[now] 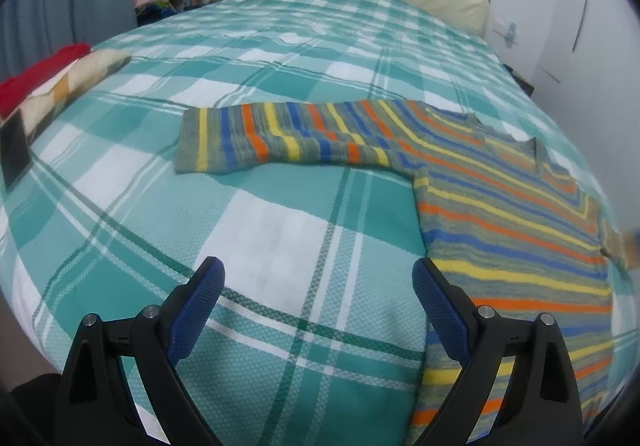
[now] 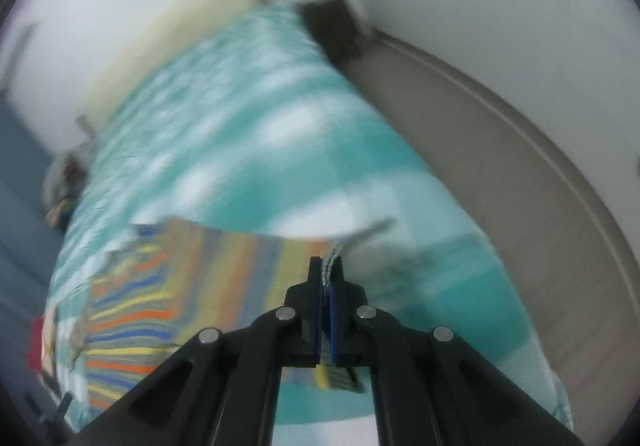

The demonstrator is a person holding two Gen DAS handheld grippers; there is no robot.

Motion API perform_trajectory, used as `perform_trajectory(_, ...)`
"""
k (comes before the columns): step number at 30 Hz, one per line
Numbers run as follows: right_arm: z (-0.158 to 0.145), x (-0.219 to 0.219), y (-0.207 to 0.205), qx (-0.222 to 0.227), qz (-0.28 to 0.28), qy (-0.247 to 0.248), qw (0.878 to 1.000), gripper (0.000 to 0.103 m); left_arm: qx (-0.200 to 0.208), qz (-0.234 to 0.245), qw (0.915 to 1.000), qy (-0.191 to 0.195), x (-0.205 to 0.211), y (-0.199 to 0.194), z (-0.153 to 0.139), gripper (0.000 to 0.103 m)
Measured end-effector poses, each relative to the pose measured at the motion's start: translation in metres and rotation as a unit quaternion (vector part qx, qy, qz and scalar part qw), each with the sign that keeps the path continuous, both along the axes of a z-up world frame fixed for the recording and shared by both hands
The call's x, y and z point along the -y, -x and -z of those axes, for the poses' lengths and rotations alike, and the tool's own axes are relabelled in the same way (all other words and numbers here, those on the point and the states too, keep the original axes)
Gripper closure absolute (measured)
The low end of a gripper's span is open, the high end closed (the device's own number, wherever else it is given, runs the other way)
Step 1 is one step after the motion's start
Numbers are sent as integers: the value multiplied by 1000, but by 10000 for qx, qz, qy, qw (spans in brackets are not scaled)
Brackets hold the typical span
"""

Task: Fold small clothes

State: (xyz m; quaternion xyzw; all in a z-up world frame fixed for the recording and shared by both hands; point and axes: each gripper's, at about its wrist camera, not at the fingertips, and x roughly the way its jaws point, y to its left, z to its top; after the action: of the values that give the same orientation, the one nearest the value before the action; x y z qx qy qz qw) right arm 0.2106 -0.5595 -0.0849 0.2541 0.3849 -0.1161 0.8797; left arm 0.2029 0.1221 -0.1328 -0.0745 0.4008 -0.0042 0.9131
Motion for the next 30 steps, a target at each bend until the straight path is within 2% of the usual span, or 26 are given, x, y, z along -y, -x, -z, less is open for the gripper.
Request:
perform_trajectory(4, -72, -76, -34, 639, -842, 105, 9943, 101, -33, -42, 9999, 153, -5, -1, -1, 7)
perform_trajectory(8, -109, -163, -76, 797, -1792, 182, 9804, 101, 4, -73, 9995, 294, -12, 2, -5, 7)
perform_trajectory(11, -108, -219, -100, 682, -2299, 294, 9704, 101, 58, -67, 9994, 346, -16, 6, -8, 7)
perform_trajectory(16, -67, -304, -138, 357, -2884, 246, 9565, 98, 81, -143, 9991, 378, -22, 5, -8, 7)
perform_trajectory(18, -43, -315, -152, 302, -3111, -240, 9496, 85, 53, -145, 9989, 444, -24, 4, -7, 7)
perform_trajectory(19, -31, -318, -158, 199, -3190, -530, 9461, 58, 52, -144, 9988, 456, -24, 4, -8, 7)
perform_trajectory(20, -19, -319, -162, 55, -3198, -887, 9433, 37, 55, -140, 9988, 460, -24, 4, -8, 7)
perform_trajectory(22, -9, -314, -159, 178, -3149, -1488, 9372, 36, 65, -135, 9990, 432, -24, 4, -8, 7)
perform_trajectory(24, -6, -307, -155, 218, -3147, -1650, 9345, 36, 48, -100, 9991, 409, -22, 3, -7, 7)
perform_trajectory(27, -6, -284, -145, 159, -2998, -1368, 9440, 35, -20, -35, 9992, 394, -17, 1, -5, 7)
perform_trajectory(30, 10, -252, -135, -115, -2793, -1332, 9509, 35, -67, 45, 9995, 304, -10, 1, -3, 7)
